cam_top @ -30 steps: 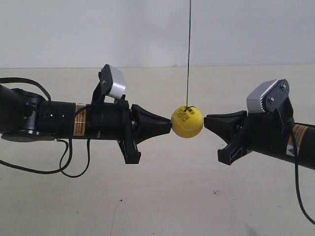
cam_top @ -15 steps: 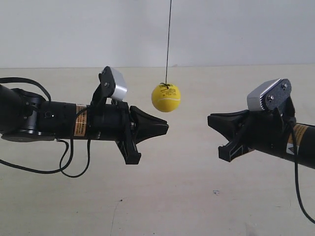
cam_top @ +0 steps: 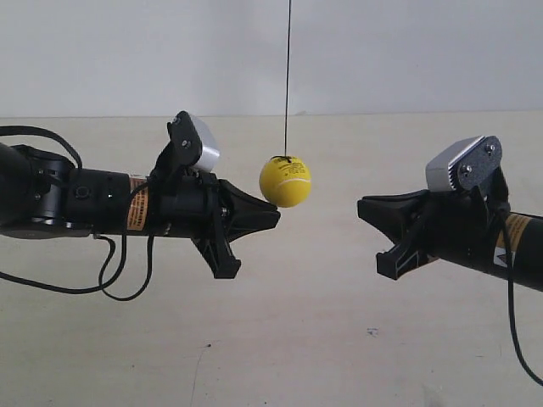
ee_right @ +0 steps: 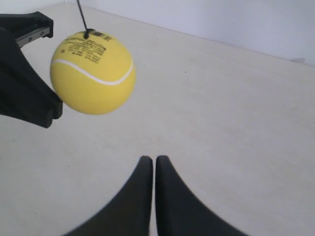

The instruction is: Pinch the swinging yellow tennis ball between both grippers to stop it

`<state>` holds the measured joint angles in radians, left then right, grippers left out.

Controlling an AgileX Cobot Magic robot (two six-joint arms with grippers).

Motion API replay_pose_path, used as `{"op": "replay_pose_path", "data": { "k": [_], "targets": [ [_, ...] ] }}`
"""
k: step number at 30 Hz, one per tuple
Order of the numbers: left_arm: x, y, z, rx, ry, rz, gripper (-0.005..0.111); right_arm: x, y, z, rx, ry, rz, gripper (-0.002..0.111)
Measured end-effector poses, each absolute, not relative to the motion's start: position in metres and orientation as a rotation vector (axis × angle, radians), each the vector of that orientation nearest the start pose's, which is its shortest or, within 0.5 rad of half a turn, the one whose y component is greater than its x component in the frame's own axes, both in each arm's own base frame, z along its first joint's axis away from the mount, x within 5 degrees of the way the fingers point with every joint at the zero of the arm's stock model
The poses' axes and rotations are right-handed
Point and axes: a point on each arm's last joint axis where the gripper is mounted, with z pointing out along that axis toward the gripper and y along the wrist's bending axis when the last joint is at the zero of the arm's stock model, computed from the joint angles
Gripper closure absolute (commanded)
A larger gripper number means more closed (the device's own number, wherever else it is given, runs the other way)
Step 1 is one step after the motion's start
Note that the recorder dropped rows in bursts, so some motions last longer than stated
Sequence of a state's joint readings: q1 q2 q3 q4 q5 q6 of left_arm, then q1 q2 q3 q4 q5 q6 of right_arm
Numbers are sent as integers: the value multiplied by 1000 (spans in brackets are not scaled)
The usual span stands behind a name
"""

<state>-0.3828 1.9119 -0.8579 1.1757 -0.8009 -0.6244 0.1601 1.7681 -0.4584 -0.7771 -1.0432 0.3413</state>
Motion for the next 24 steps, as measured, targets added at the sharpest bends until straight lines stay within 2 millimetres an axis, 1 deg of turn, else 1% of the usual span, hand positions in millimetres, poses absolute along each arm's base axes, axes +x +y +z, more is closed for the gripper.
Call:
{"op": "replay_pose_path", "data": {
  "k": [11, 18, 24],
  "targets": [
    [301, -186, 144, 1169, 1733, -755, 102, 252, 101, 143, -733, 1714, 705, 108],
    [297, -190, 150, 1183, 1642, -819, 102, 250, 103, 144, -744, 1699, 727, 108],
    [297, -190, 151, 1184, 1627, -828, 102, 249, 104, 145, -751, 1682, 752, 108]
  ]
}}
